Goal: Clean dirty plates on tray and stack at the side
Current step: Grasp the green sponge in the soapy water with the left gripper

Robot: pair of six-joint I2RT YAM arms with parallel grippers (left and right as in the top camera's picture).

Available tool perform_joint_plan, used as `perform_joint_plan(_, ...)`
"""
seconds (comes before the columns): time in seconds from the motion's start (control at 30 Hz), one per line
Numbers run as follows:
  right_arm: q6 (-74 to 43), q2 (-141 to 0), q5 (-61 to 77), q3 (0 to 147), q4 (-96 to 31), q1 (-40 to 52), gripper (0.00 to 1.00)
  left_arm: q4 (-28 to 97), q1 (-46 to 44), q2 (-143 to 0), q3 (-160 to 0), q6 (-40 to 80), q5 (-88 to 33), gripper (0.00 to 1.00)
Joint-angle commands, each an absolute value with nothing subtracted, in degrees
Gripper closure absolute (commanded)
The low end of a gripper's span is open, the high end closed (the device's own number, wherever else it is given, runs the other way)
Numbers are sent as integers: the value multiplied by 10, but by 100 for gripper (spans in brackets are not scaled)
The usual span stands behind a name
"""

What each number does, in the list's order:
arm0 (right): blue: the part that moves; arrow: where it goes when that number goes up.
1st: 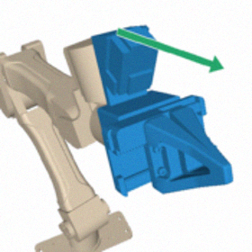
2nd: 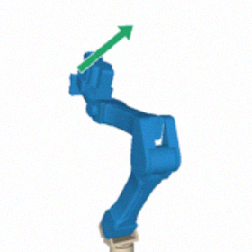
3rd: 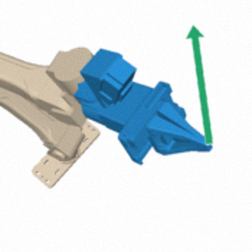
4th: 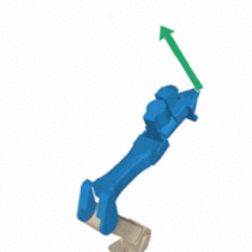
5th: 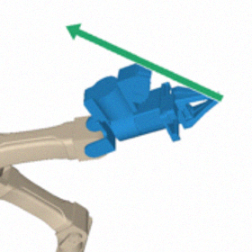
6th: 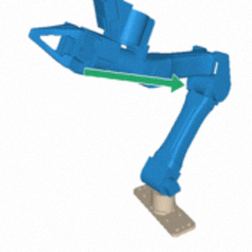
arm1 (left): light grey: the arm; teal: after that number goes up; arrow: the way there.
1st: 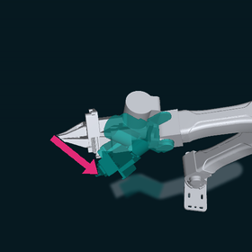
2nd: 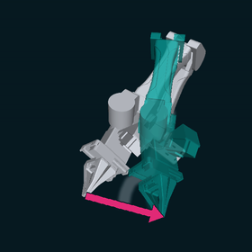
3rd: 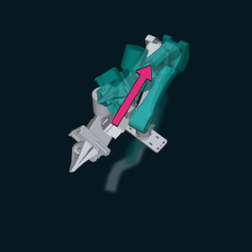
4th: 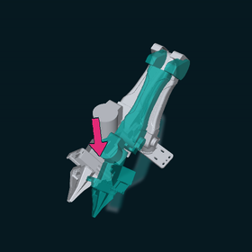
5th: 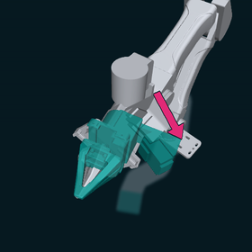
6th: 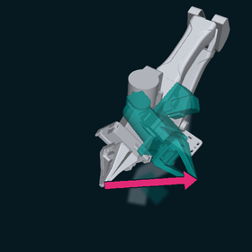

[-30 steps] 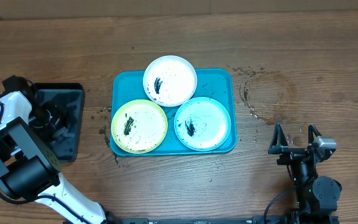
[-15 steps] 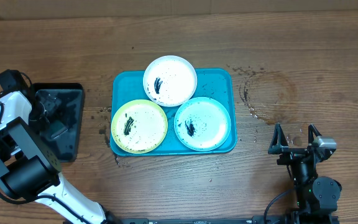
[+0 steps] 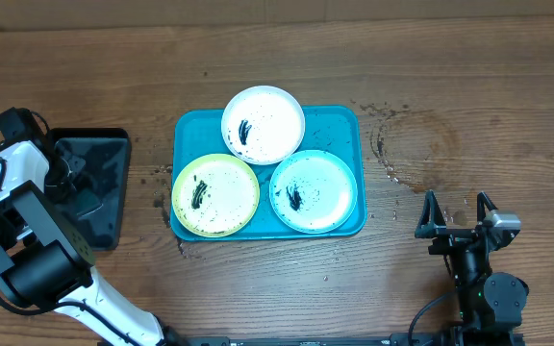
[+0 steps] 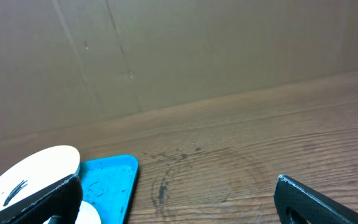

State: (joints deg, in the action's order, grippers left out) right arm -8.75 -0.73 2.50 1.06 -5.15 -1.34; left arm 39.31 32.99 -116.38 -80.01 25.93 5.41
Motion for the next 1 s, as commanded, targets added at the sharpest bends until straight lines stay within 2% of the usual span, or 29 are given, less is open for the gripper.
perform_joint_plan(0.0,-85,-3,17,5,-48,-9,0,403,326,-1171,-812,257,59,96)
perform_joint_plan(0.07,-85,-3,17,5,-48,-9,0,414,326,-1171,-812,257,58,94)
perform_joint_plan(0.1,-85,-3,17,5,-48,-9,0,423,326,-1171,-812,257,52,73)
perform_joint_plan(0.17,-85,-3,17,5,-48,-9,0,448,326,-1171,-812,257,34,0)
perform_joint_plan(0.3,-85,-3,17,5,-48,-9,0,511,326,-1171,-812,257,-17,0)
perform_joint_plan(0.47,-85,-3,17,5,-48,-9,0,546,326,-1171,-812,254,-18,1)
perform_joint_plan(0.53,-85,-3,17,5,-48,-9,0,545,326,-1171,-812,253,-15,7)
perform_joint_plan(0.57,-85,-3,17,5,-48,-9,0,544,326,-1171,-812,253,-13,14)
perform_joint_plan(0.6,-85,-3,17,5,-48,-9,0,542,326,-1171,-812,253,-11,24)
perform_joint_plan(0.67,-85,-3,17,5,-48,-9,0,536,326,-1171,-812,253,-5,52)
perform_joint_plan(0.73,-85,-3,17,5,-48,-9,0,532,326,-1171,-812,253,3,75)
perform_joint_plan(0.77,-85,-3,17,5,-48,-9,0,531,326,-1171,-812,253,5,85)
perform_joint_plan(0.8,-85,-3,17,5,-48,-9,0,531,326,-1171,-812,253,5,92)
perform_joint_plan(0.83,-85,-3,17,5,-48,-9,0,531,326,-1171,-812,253,5,96)
perform_joint_plan(0.93,-85,-3,17,5,-48,-9,0,529,326,-1171,-812,253,6,96)
perform_joint_plan(0.97,-85,-3,17,5,-48,-9,0,525,326,-1171,-812,253,6,83)
